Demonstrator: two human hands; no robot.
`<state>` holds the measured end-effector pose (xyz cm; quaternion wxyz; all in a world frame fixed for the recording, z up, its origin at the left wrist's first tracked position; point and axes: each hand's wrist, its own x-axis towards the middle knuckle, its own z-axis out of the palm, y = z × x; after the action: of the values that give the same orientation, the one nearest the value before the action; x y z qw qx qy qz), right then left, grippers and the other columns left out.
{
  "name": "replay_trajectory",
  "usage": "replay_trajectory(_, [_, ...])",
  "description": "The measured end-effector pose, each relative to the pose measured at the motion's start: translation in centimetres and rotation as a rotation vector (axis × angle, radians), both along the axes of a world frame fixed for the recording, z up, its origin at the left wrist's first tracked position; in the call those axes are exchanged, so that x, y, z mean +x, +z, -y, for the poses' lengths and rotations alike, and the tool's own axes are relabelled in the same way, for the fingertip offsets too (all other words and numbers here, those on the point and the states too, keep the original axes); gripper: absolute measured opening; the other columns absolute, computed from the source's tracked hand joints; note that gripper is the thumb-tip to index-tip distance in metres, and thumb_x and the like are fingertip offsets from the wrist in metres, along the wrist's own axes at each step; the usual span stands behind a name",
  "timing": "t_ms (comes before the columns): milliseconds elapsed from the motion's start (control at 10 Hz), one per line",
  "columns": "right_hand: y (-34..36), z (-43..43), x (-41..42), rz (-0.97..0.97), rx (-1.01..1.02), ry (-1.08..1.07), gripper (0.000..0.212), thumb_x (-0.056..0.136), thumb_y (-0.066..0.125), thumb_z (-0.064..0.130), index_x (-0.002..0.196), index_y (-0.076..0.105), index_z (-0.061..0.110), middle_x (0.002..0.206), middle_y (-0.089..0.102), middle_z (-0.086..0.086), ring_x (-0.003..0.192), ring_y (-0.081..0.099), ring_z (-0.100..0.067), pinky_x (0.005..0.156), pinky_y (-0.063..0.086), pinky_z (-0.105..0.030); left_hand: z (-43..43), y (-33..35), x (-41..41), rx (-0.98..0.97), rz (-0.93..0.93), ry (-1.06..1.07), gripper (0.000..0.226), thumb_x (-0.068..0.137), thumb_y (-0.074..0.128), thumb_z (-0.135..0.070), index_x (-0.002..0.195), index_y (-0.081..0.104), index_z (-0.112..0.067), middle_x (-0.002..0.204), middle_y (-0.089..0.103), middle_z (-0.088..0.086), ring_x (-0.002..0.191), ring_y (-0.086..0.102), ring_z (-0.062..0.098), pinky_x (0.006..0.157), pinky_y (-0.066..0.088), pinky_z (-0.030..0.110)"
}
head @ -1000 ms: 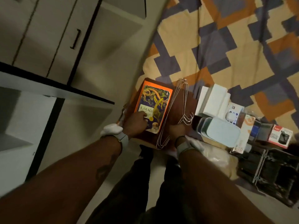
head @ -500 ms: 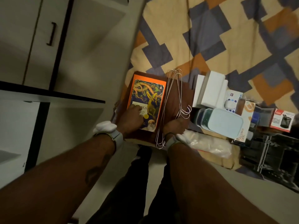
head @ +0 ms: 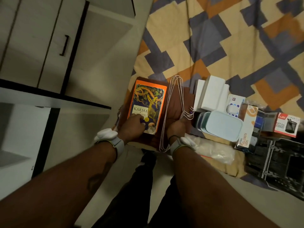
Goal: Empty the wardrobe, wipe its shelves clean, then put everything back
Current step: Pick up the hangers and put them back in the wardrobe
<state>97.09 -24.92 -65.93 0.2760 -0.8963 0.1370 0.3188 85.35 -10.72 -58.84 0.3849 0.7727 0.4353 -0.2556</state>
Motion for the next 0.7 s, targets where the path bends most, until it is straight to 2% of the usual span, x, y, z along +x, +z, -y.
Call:
replay_trajectory(100, [5.2,0.8,1.2,0.061,0.026,0.036,0.037,0.097,0.051,0.017,0.132,0.049,0.006,0.117,0.062,-0.018,0.106,0.062,-0.037,0.085,0.048,-0.038,0.8,0.8,0.1,-0.008,-0.002,0.043,0.035,0.099,0.057,-0.024,0.131,0.06,-0.01,0.141,0.05,0.012,0.131,0.048,0.032,0.107,0.04,0.038])
replay_trajectory(200, [6.1,1.7,2.5,0.061,0.018,0.183,0.048,0.096,0.048,0.014,0.143,0.039,0.015,0.116,0.065,-0.018,0.105,0.065,-0.039,0.084,0.05,-0.041,2.1,2.5,0.4,-0.025,0.006,0.076,0.033,0.099,0.056,-0.021,0.129,0.062,-0.009,0.142,0.053,0.012,0.134,0.046,0.032,0.107,0.041,0.038])
replay_trajectory(300, [7.8,3.2,3.1,0.096,0.092,0.355,0.052,0.1,0.045,0.017,0.151,0.033,0.018,0.116,0.065,-0.018,0.102,0.064,-0.039,0.081,0.049,-0.04,3.8,4.4,0.4,-0.04,0.01,0.096,0.032,0.101,0.052,-0.016,0.129,0.063,-0.006,0.143,0.055,0.013,0.131,0.049,0.032,0.104,0.042,0.035])
replay_trajectory(400, [12.5,4.9,3.3,0.105,0.157,0.407,0.037,0.106,0.041,0.024,0.134,0.045,0.002,0.113,0.065,-0.026,0.105,0.062,-0.044,0.075,0.041,-0.039,6.1,7.9,0.5,-0.044,0.064,0.174,0.028,0.101,0.05,-0.012,0.123,0.066,-0.001,0.14,0.058,0.013,0.109,0.058,0.028,0.084,0.042,0.031])
replay_trajectory(500, [16.9,6.4,3.6,0.182,0.259,0.455,0.039,0.107,0.038,0.02,0.138,0.042,-0.004,0.106,0.065,-0.031,0.098,0.06,-0.047,0.065,0.022,-0.032,8.9,11.1,0.2,-0.082,0.156,0.381,0.03,0.102,0.051,-0.015,0.125,0.066,-0.004,0.137,0.061,0.013,0.098,0.058,0.021,0.078,0.041,0.029])
replay_trajectory(600, [21.7,7.3,2.7,0.175,0.398,0.503,0.032,0.108,0.039,0.023,0.129,0.049,0.003,0.101,0.065,-0.026,0.091,0.061,-0.042,0.066,0.026,-0.031,11.9,14.8,0.0,-0.202,0.291,0.636,0.03,0.105,0.049,-0.025,0.118,0.066,-0.005,0.124,0.066,0.019,0.108,0.065,0.035,0.082,0.054,0.046])
replay_trajectory(700, [24.5,6.9,0.9,0.127,0.548,0.651,0.027,0.105,0.043,0.043,0.107,0.059,0.021,0.097,0.068,-0.017,0.089,0.064,-0.035,0.073,0.043,-0.035,12.6,18.8,-1.0,-0.321,0.455,0.98,0.035,0.108,0.04,-0.037,0.112,0.063,-0.01,0.108,0.069,0.012,0.088,0.067,0.026,0.073,0.054,0.038])
